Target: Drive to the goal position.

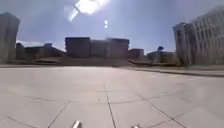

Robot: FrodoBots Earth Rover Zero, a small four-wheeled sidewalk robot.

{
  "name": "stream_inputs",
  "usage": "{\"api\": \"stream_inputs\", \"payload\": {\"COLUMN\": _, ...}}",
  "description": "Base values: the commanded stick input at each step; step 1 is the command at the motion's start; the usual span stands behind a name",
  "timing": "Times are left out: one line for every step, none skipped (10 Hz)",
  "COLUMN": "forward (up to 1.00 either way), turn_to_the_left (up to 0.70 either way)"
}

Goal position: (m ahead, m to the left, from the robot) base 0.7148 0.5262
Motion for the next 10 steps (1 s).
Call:
{"api": "stream_inputs", "payload": {"forward": 0.85, "turn_to_the_left": 0.06}}
{"api": "stream_inputs", "payload": {"forward": 0.85, "turn_to_the_left": 0.06}}
{"api": "stream_inputs", "payload": {"forward": 0.85, "turn_to_the_left": 0.06}}
{"api": "stream_inputs", "payload": {"forward": 0.85, "turn_to_the_left": 0.06}}
{"api": "stream_inputs", "payload": {"forward": 0.85, "turn_to_the_left": 0.06}}
{"api": "stream_inputs", "payload": {"forward": 0.85, "turn_to_the_left": -0.28}}
{"api": "stream_inputs", "payload": {"forward": 0.85, "turn_to_the_left": -0.28}}
{"api": "stream_inputs", "payload": {"forward": 0.85, "turn_to_the_left": -0.28}}
{"api": "stream_inputs", "payload": {"forward": 0.85, "turn_to_the_left": -0.28}}
{"api": "stream_inputs", "payload": {"forward": 0.85, "turn_to_the_left": -0.28}}
